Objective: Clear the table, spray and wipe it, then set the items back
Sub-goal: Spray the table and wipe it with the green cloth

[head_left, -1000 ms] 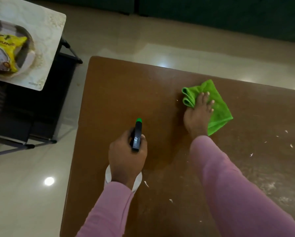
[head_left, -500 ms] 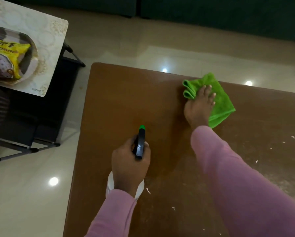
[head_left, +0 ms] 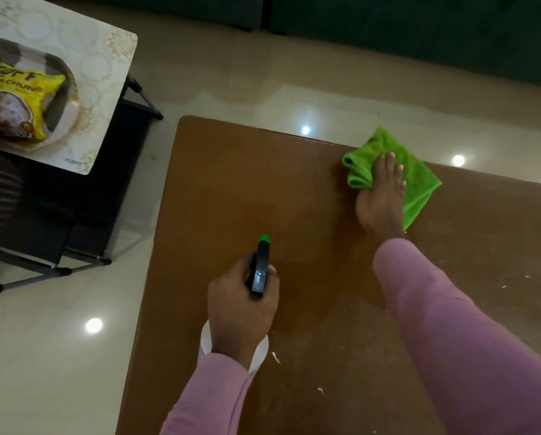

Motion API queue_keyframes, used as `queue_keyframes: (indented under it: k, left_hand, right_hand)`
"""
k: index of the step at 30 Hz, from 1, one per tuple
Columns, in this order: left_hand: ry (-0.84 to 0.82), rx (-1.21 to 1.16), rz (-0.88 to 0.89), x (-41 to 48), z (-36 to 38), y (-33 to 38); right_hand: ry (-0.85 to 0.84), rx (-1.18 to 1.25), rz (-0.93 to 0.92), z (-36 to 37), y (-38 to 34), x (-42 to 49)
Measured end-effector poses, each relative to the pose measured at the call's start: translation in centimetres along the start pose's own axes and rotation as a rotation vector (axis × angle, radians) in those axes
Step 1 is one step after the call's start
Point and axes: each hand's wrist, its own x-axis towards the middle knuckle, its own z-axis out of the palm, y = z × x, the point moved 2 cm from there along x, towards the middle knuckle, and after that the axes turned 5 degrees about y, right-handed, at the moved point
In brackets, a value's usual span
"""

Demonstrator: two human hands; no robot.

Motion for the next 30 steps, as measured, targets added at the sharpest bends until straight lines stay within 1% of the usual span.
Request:
queue_keyframes:
  k: [1, 2, 3, 5, 7, 9, 10, 11, 12, 14, 16, 17, 18, 19, 21, 23, 24, 25, 26, 27, 30]
  left_hand:
    - [0.000, 0.001, -0.002, 0.0, 0.1, -0.1]
    - [-0.004, 0.001, -0.004, -0.1, 0.2, -0.2]
    - [-0.007, 0.002, 0.000, -0.2, 0.2, -0.2]
    - [-0.006, 0.013, 0.029, -0.3, 0.2, 0.0]
    - [0.001, 0.004, 0.049, -0.3, 0.1, 0.1]
    - [0.012, -0.001, 0.044, -0.1, 0.0, 0.0]
    - [0.010, -0.001, 0.038, 0.0, 0.0, -0.1]
    - [0.005, 0.001, 0.029, 0.1, 0.0, -0.2]
    - [-0.002, -0.003, 0.019, 0.1, 0.1, -0.3]
    - [-0.016, -0.013, 0.014, -0.1, 0.0, -0.1]
    - [-0.016, 0.006, 0.054, -0.3, 0.1, 0.0]
    - [-0.016, 0.010, 0.069, -0.4, 0.1, 0.0]
    - [-0.013, 0.006, 0.074, -0.6, 0.1, -0.1]
    - [-0.005, 0.000, 0.079, -0.7, 0.0, 0.0]
    - [0.012, 0.001, 0.100, -0.8, -0.3, 0.2]
    - [0.021, 0.001, 0.105, -0.8, -0.6, 0.3]
    - [0.022, -0.003, 0.093, -0.7, -0.7, 0.1]
    - [0.018, -0.006, 0.073, -0.6, -0.7, 0.0]
    - [0.011, -0.009, 0.049, -0.6, -0.6, -0.1]
    - [0.006, -0.011, 0.031, -0.5, -0.6, -0.1]
    - [0.008, 0.003, 0.034, -0.6, -0.5, 0.0]
  right_hand:
    - [0.003, 0.016, 0.062, 0.2, -1.2, 0.7]
    - [-0.005, 0.007, 0.068, 0.6, -2.8, 1.0]
    - [-0.025, -0.014, 0.012, 1.4, -4.6, 0.8]
    - [-0.083, -0.059, -0.242, 3.3, -7.7, -1.2]
    - [-0.151, -0.126, -0.510, 4.1, -8.3, -4.6]
    - [-0.233, -0.148, -0.712, 3.3, -5.7, -6.8]
    - [-0.253, -0.137, -0.751, 2.5, -3.5, -7.0]
    - [-0.250, -0.112, -0.720, 1.7, -1.1, -6.6]
    - [-0.223, -0.101, -0.629, 0.9, 1.3, -5.8]
    - [-0.128, -0.073, -0.391, -0.4, 4.2, -3.0]
    - [-0.071, -0.047, -0.189, -0.3, 3.8, -1.0]
    - [-0.054, -0.043, -0.136, 0.1, 2.6, -0.9]
    - [-0.053, -0.041, -0.140, 0.7, 1.4, -1.6]
    - [-0.066, -0.036, -0.207, 1.3, 0.1, -2.9]
    - [-0.157, -0.056, -0.445, 2.5, -0.8, -7.3]
    - [-0.292, -0.137, -0.667, 2.6, 0.9, -11.4]
    - [-0.334, -0.153, -0.748, 2.1, 2.7, -12.2]
    - [-0.350, -0.155, -0.783, 1.2, 4.6, -11.7]
    - [-0.351, -0.158, -0.769, 0.3, 6.4, -10.5]
    - [-0.336, -0.152, -0.708, -0.6, 7.7, -8.8]
    - [-0.234, -0.072, -0.400, -1.8, 7.8, -3.7]
